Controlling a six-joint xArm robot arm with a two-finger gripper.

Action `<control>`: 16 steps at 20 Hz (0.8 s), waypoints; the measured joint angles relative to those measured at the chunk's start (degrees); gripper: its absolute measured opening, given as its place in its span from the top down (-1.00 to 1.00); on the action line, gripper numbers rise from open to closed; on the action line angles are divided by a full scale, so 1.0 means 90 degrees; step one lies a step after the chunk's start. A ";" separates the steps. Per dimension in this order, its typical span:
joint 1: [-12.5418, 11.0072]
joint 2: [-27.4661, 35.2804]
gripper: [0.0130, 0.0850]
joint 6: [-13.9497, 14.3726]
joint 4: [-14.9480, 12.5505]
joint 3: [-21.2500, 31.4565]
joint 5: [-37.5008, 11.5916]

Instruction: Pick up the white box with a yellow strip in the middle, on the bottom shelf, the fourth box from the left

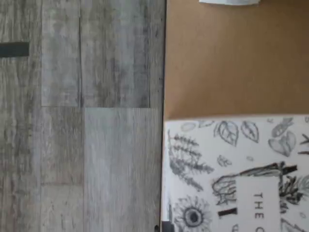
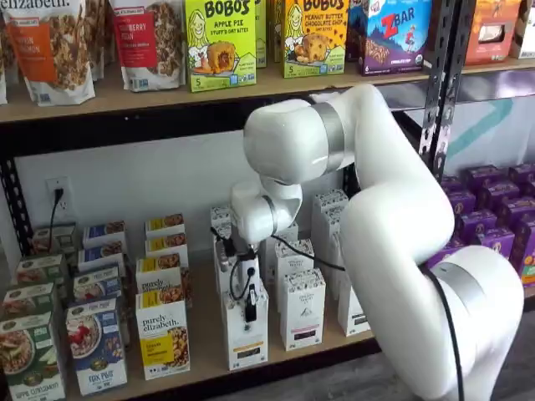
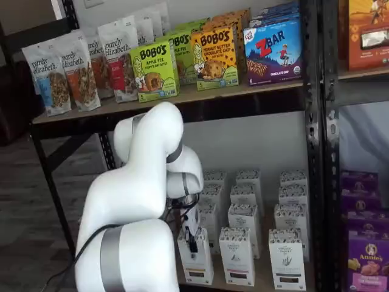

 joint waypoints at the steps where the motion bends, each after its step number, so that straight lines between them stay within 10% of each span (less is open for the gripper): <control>1: 0.0001 -0.0024 0.11 0.0004 -0.0003 0.0033 -0.0006; 16: 0.0034 -0.1191 0.11 0.0403 -0.0413 0.1886 -0.0715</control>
